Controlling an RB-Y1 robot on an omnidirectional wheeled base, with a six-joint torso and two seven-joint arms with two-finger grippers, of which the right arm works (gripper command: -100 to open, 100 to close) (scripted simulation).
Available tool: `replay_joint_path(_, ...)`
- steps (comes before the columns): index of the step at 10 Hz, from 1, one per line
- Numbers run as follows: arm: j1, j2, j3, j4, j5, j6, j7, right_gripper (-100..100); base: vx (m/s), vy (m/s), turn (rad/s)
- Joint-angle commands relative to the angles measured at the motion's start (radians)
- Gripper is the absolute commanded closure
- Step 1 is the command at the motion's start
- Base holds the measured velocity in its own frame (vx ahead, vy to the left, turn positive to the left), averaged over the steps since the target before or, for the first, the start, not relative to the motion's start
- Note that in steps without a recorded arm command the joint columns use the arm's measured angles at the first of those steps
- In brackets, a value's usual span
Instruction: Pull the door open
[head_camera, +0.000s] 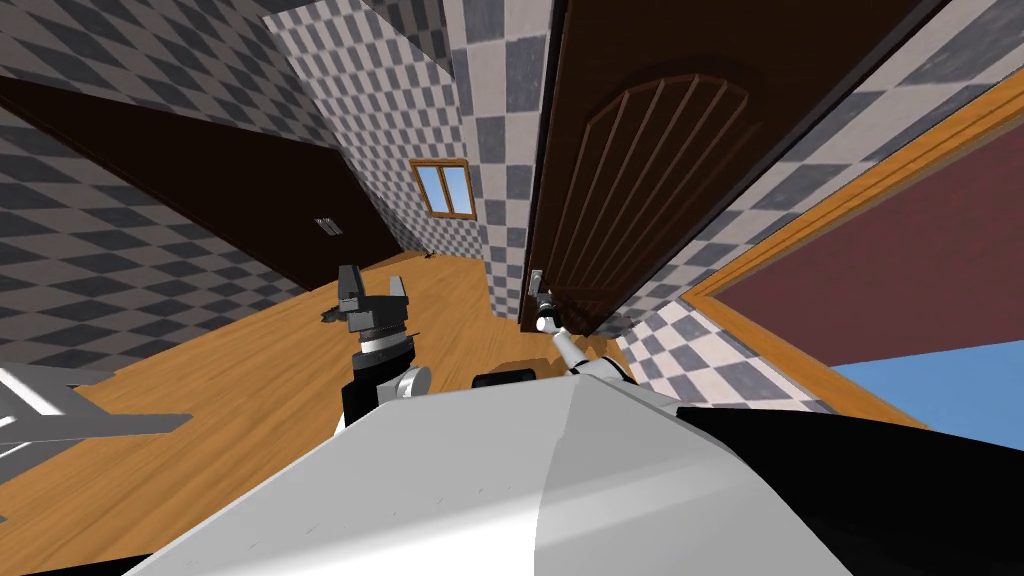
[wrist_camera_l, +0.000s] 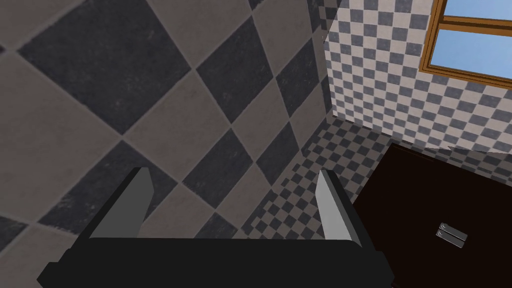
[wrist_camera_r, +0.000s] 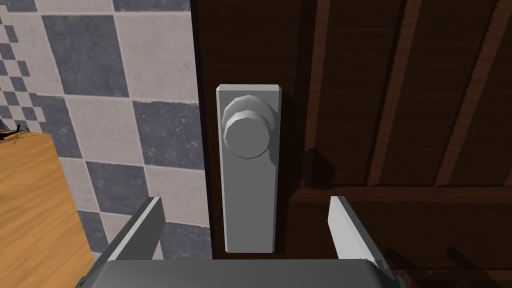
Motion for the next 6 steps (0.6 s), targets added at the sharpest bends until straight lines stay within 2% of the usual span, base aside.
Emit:
replay_joint_path(1,-0.004,-0.028,0.001,0.022,-0.004,-0.010,-0.030,-100,0.140,0.060,0.143)
replay_joint_path(2,0.005,-0.055,-0.002,0.025,-0.009,-0.013,-0.052,-100,0.178,0.043,0.161)
replay_joint_path(3,0.009,-0.071,-0.004,0.026,-0.012,-0.014,-0.065,-100,0.179,0.027,0.137)
replay_joint_path(4,0.018,-0.102,-0.007,0.029,-0.018,-0.017,-0.089,-100,0.157,0.043,0.176)
replay_joint_path(6,0.018,-0.102,-0.007,0.029,-0.018,-0.017,-0.089,-100,0.074,0.021,0.012)
